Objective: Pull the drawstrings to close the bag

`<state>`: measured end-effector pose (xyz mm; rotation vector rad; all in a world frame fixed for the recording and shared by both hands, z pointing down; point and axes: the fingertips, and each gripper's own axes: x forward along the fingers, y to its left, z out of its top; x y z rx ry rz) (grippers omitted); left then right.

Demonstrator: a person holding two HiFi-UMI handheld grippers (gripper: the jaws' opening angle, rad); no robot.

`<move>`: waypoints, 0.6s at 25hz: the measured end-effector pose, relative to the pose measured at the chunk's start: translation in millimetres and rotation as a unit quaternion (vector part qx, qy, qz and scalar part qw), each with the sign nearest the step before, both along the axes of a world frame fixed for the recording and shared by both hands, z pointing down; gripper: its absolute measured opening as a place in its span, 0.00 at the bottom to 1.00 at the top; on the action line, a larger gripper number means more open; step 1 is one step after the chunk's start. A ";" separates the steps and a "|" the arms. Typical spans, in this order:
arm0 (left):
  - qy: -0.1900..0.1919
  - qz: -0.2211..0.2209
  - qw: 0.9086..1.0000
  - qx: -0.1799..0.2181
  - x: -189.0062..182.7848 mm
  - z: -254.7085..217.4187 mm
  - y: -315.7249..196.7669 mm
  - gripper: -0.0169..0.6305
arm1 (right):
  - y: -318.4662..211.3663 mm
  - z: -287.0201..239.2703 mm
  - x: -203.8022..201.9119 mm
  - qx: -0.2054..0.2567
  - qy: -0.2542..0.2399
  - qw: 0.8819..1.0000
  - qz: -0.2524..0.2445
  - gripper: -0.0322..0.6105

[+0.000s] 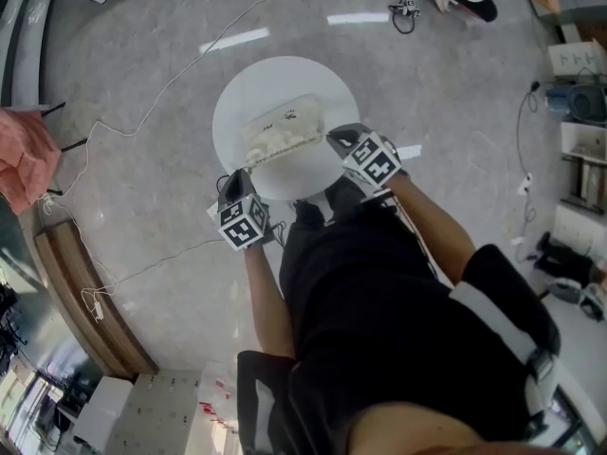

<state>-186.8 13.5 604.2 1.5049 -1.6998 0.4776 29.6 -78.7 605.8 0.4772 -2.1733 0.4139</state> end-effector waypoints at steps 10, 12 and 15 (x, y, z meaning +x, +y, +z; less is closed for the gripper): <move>0.020 -0.051 0.999 0.002 -23.3 5.5 17.2 0.04 | -7.4 5.7 11.7 -0.004 0.000 1.000 0.023 0.05; 0.025 -0.060 0.998 0.002 -27.0 6.2 21.4 0.04 | -9.1 12.2 16.3 -0.001 0.004 1.000 0.027 0.05; 0.036 -0.074 0.997 0.003 -30.4 7.1 25.1 0.04 | -10.8 12.9 17.3 -0.004 0.000 0.999 0.039 0.05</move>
